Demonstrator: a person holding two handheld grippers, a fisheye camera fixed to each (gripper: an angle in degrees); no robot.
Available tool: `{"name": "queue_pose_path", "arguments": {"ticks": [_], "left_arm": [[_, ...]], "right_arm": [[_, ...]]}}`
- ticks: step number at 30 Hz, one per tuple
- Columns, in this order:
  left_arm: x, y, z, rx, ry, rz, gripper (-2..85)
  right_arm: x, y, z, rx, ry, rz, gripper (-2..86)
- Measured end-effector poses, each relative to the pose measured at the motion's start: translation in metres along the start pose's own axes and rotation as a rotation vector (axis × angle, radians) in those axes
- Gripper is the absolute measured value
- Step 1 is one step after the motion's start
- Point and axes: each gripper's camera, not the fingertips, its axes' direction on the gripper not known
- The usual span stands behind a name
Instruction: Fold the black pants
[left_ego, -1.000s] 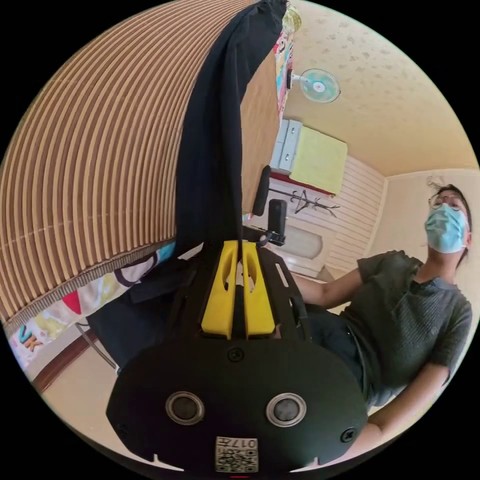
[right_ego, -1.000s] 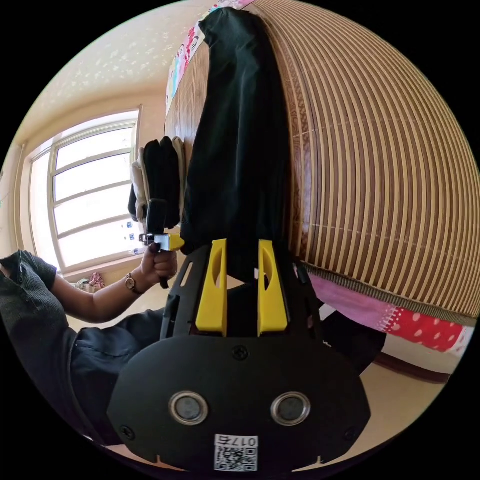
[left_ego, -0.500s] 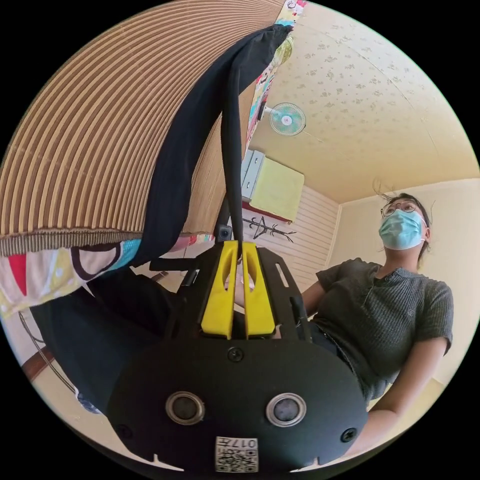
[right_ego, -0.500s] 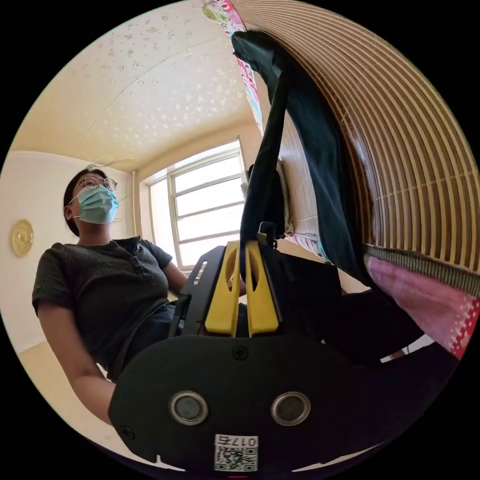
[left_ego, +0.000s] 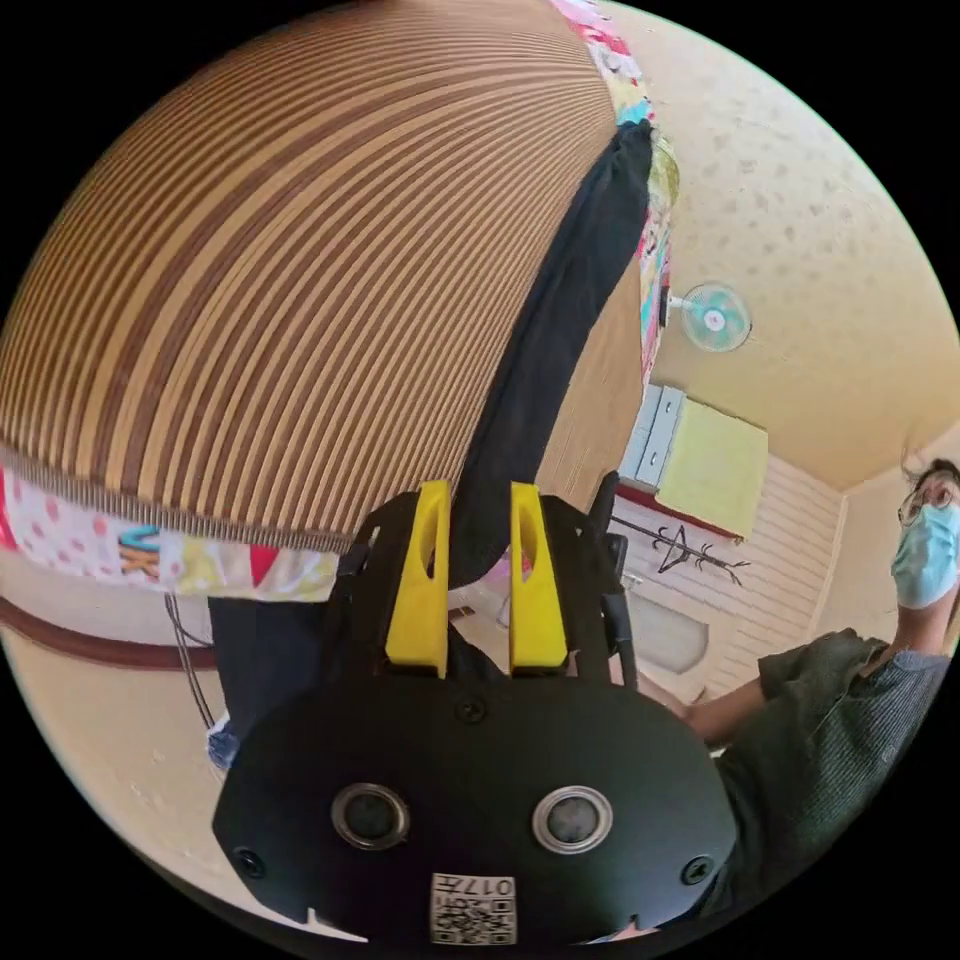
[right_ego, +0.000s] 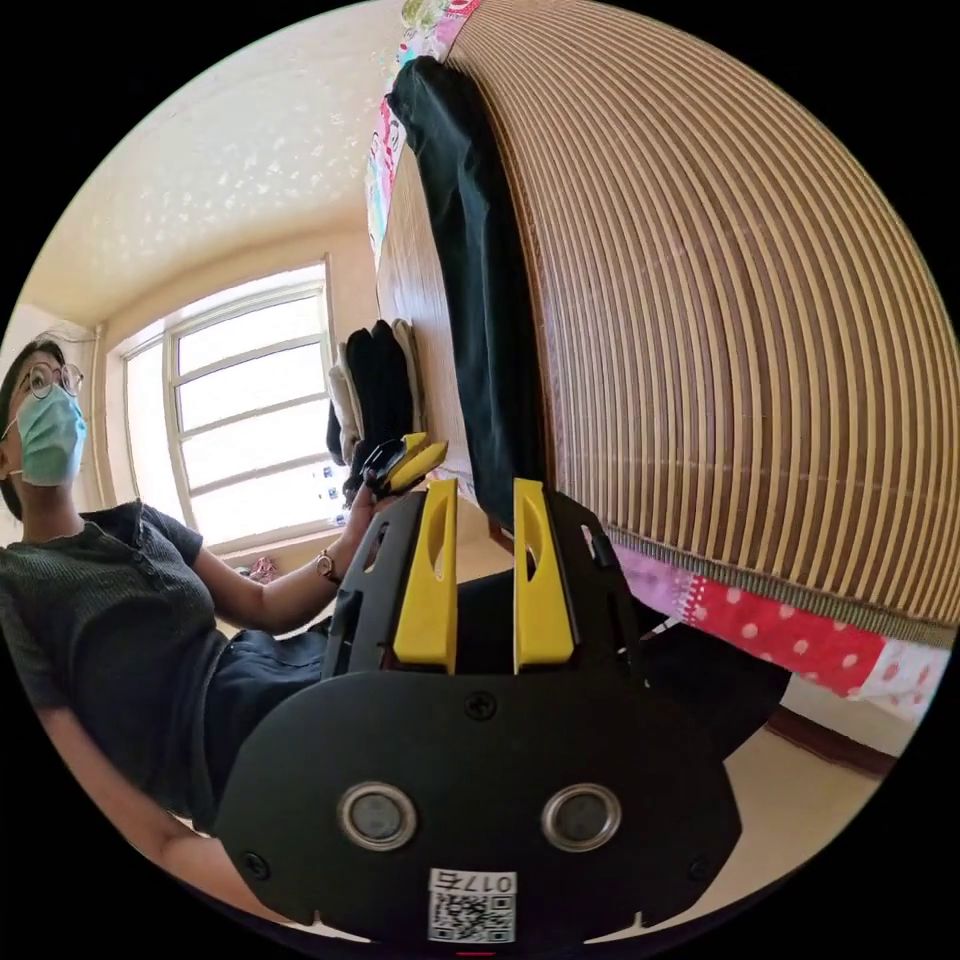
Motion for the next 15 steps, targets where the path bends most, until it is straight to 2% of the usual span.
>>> {"name": "queue_pose_path", "arguments": {"ticks": [5,7,11,15], "left_arm": [[0.073,-0.099,0.034,-0.036,-0.095,0.279,14.1],[0.083,-0.142,0.051,-0.035,-0.104,0.299,15.0],[0.095,-0.234,0.072,-0.011,-0.01,0.318,16.7],[0.121,-0.271,0.105,-0.076,-0.032,0.373,16.4]], "right_arm": [[-0.014,-0.077,-0.02,0.068,0.106,-0.086,7.5],[-0.018,-0.114,-0.02,0.083,0.102,-0.133,7.0],[-0.025,-0.194,-0.01,0.082,0.087,-0.174,10.5],[-0.035,-0.237,0.012,0.036,0.097,-0.18,12.8]]}}
